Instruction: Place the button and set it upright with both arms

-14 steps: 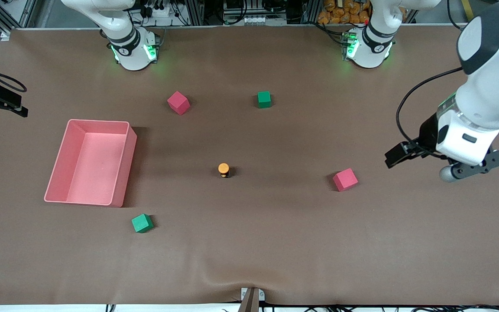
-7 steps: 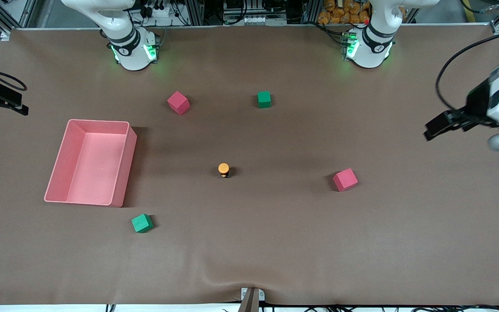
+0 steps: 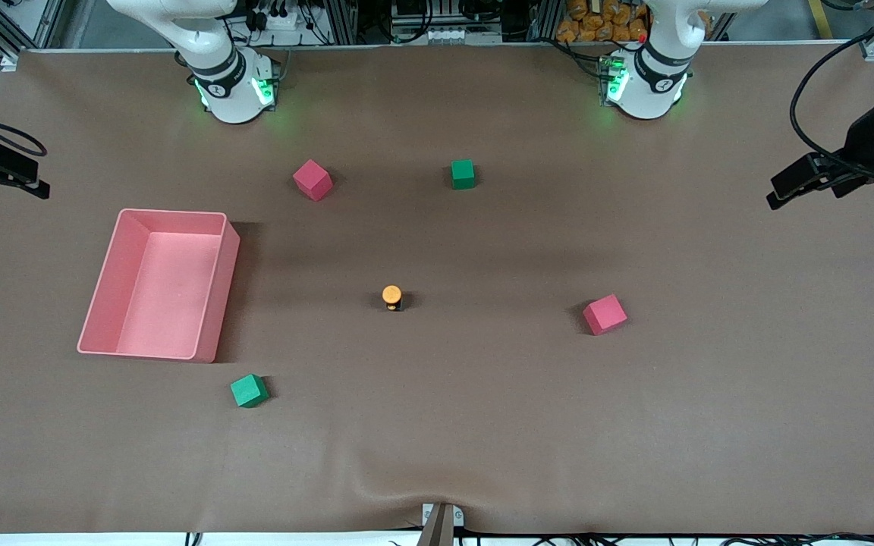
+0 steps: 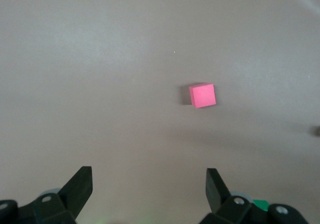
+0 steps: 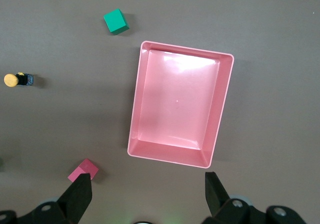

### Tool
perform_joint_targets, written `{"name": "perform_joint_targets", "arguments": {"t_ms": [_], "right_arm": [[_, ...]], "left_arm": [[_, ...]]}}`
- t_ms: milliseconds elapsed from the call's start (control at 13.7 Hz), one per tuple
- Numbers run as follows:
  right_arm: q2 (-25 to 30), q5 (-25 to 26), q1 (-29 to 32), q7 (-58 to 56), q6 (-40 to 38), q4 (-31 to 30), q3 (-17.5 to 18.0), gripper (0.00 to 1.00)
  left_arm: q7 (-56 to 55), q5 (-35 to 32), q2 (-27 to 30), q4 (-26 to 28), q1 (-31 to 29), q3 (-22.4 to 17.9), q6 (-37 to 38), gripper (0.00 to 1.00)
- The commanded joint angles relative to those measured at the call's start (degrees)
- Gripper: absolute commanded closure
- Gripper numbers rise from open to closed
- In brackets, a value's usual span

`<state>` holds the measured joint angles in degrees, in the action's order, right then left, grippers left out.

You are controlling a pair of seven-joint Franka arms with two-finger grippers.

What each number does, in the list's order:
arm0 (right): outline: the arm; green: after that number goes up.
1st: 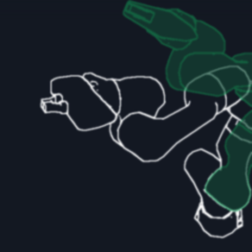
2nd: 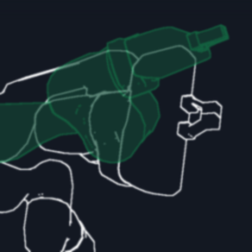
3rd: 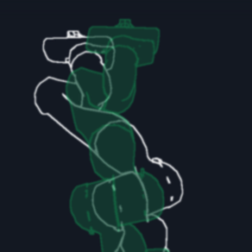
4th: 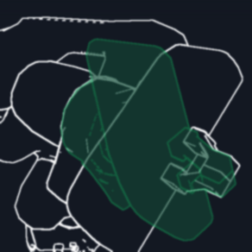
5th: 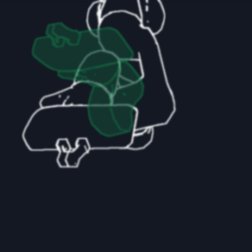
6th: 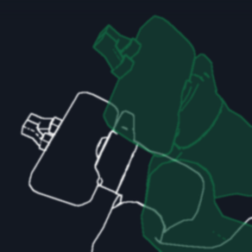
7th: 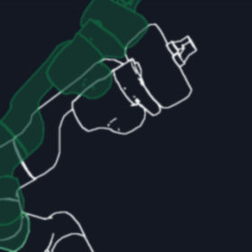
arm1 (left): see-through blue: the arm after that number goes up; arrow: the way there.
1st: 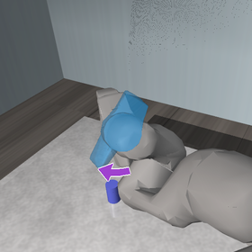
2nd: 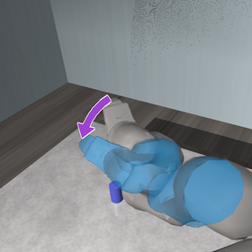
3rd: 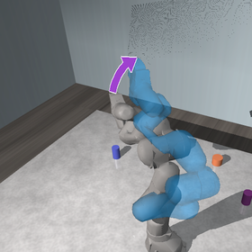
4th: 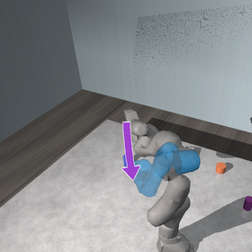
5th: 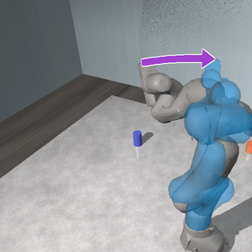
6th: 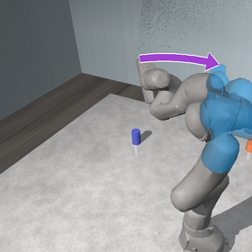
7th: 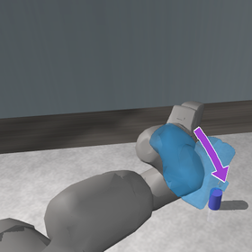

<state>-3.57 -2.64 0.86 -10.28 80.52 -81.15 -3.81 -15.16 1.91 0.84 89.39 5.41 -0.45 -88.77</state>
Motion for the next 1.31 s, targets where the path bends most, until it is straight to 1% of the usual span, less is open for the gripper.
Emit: {"name": "perform_joint_targets", "arguments": {"t_ms": [0,146,292,365,438,656,802,948,1094,1240], "right_arm": [[0.4,-0.2,0.9,0.3,-1.0,0.7,0.5,0.00],[0.3,-0.3,1.0,-0.3,-0.9,0.8,0.5,0.00],[0.3,-0.6,1.0,-0.3,-0.9,1.5,0.5,0.00],[0.3,-0.7,1.0,0.0,-0.9,1.5,0.5,0.00],[0.3,-0.7,0.9,0.0,-0.9,1.5,0.6,0.00],[0.3,-0.6,1.0,-0.3,-0.9,1.5,0.5,0.00],[0.2,-0.5,1.1,-0.3,-0.9,1.5,0.5,0.00],[0.3,-0.7,1.1,-0.3,-1.0,1.5,0.5,0.00],[0.3,-0.8,1.1,-0.3,-1.0,1.5,0.5,0.00],[0.3,-0.7,1.0,-0.2,-1.0,1.5,0.6,0.00]], "left_arm": [[1.5,-3.0,3.3,3.7,-1.0,2.6,-1.0,0.00],[2.8,-3.7,4.3,5.1,-1.1,2.7,-1.0,0.00],[3.2,-3.8,5.4,6.8,-1.5,3.3,-2.7,0.00],[5.3,-3.8,6.0,7.6,-2.1,3.6,-3.2,0.00],[7.6,-3.8,6.1,7.5,-2.4,3.6,-3.2,0.00],[8.7,-3.0,5.9,7.2,-2.4,3.3,-2.8,0.00],[11.8,-3.0,5.9,7.1,-2.6,3.3,-2.7,0.00],[11.6,-2.8,5.8,6.3,-2.7,3.4,-2.5,0.00],[10.9,-1.4,5.2,3.9,-2.6,3.5,0.0,0.00],[10.6,-0.6,4.8,3.4,-2.7,3.3,0.8,0.00]]}}
